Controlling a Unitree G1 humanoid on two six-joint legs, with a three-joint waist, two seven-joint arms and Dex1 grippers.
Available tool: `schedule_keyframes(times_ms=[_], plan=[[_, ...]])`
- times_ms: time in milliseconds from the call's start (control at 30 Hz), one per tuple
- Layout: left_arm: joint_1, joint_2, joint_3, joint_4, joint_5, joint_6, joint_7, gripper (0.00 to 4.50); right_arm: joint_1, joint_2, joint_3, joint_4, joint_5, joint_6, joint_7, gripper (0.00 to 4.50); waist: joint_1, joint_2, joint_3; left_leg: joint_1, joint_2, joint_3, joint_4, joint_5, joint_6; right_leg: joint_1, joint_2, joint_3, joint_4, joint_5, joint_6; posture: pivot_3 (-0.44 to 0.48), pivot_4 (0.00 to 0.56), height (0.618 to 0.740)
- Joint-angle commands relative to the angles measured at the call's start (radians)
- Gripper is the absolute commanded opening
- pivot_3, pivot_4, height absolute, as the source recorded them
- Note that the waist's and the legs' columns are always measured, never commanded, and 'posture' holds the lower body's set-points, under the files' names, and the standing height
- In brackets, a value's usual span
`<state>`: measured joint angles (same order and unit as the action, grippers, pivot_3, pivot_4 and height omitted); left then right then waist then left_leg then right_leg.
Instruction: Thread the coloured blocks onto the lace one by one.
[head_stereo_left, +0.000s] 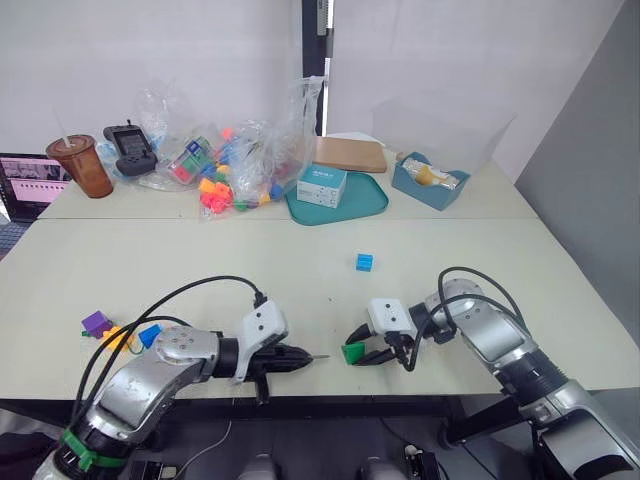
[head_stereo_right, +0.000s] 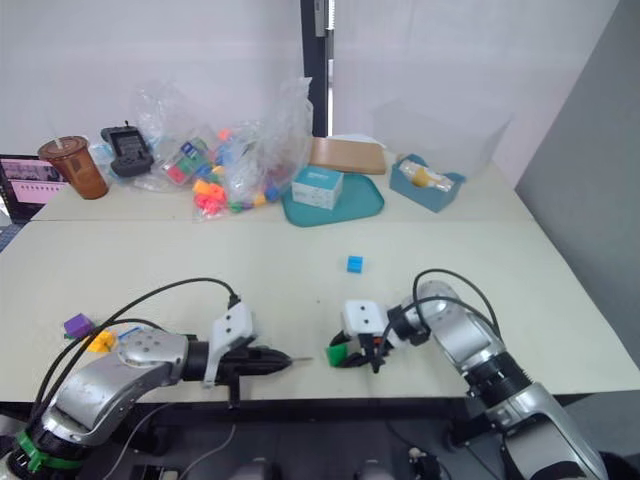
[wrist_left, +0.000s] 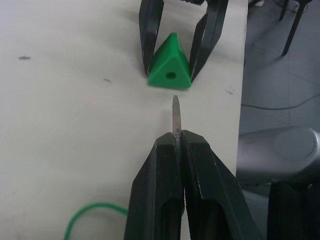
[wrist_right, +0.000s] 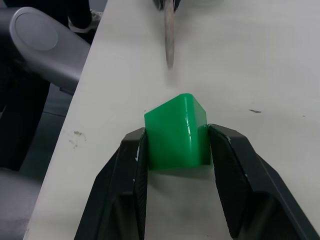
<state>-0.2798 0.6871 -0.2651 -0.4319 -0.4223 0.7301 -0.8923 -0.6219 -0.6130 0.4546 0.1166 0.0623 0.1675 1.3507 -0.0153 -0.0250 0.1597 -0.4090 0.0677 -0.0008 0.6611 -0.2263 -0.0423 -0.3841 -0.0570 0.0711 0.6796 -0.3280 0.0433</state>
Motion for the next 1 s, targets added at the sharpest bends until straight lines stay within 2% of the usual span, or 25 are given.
schedule_keyframes(times_ms=[33,233,700,1000], plan=[[-0.038,-0.021,-0.032,0.014,0.033,0.011,0.022,0.00,0.014,0.011,0.022,-0.019,-0.055,0.052,-0.047,1.32,-0.003,0.000,0.000,0.000,0.000,0.000,0.000,0.000,0.000,0.000,0.000,0.000,0.000,0.000,0.000,0.000,0.150,0.740],[-0.049,-0.033,-0.038,0.019,0.043,0.014,0.017,0.00,0.037,0.012,0.022,-0.052,-0.081,0.098,-0.087,1.32,-0.002,0.000,0.000,0.001,0.000,0.000,0.000,0.000,0.000,0.001,0.000,0.001,0.000,0.000,0.000,0.000,0.150,0.740],[-0.079,-0.054,-0.007,0.030,0.035,0.014,0.012,0.00,0.067,-0.011,0.024,-0.099,-0.085,0.117,-0.075,1.32,0.001,0.000,0.000,0.001,0.000,0.000,0.000,0.000,0.000,0.002,0.000,0.000,-0.001,0.000,0.000,0.000,0.150,0.740],[-0.093,-0.095,-0.046,0.036,0.046,0.013,0.023,0.00,0.072,-0.016,0.024,-0.109,-0.081,0.127,-0.073,1.32,0.002,0.000,0.000,0.001,0.000,0.000,0.000,0.000,0.000,0.002,0.000,0.000,-0.001,0.000,0.000,0.000,0.150,0.740]])
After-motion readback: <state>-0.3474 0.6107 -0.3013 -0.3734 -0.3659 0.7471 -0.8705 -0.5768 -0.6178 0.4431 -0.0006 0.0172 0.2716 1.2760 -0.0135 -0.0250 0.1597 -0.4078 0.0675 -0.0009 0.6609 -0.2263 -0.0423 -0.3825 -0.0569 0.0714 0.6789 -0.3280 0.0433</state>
